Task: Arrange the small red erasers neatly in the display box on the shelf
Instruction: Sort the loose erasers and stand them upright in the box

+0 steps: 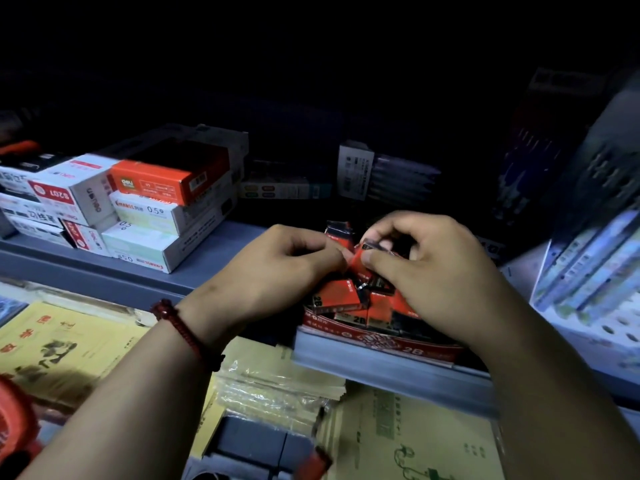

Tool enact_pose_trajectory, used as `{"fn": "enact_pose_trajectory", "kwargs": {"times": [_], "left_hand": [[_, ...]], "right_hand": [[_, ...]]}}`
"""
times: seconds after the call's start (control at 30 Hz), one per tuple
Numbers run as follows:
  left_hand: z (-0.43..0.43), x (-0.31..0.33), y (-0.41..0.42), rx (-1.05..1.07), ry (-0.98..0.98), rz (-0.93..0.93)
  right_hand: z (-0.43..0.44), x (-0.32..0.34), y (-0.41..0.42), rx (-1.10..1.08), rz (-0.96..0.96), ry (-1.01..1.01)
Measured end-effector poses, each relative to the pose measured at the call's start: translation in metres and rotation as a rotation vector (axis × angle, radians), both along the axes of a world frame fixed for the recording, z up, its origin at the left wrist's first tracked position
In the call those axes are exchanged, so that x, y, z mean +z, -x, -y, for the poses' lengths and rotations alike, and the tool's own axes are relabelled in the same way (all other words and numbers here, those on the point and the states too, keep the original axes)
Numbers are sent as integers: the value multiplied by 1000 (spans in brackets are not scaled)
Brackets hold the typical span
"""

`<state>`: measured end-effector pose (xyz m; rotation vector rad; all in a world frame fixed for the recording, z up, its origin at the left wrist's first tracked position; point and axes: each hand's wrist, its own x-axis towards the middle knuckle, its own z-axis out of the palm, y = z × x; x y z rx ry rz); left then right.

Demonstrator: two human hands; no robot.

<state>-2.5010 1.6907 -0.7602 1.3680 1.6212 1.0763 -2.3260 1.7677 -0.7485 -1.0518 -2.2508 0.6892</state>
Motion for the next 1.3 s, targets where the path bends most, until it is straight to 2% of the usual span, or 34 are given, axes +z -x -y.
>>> {"fn": "enact_pose_trajectory", "kwargs": {"times": [0.33,0.47,0.6,0.87,1.0,1.17,1.3], "left_hand": [[-4,-3,-2,92,13,85],[-2,-4,-2,173,-54,252],[-1,-6,-3,198,-120,317],[-3,-7,-9,245,-174,296],[-2,-9,-6,309,-166,228],[-2,-9,-8,291,-135,113],[-3,-10,-8,280,-123,97]], "right_hand": [[0,1,2,-84,-210,118],[2,2,1,-37,-176,142],[3,3,1,-24,-146,122],[3,5,1,-87,-212,126],[4,4,4,-167,-243,112],[6,4,6,-265,-212,73],[6,2,7,-298,-227,62]]}}
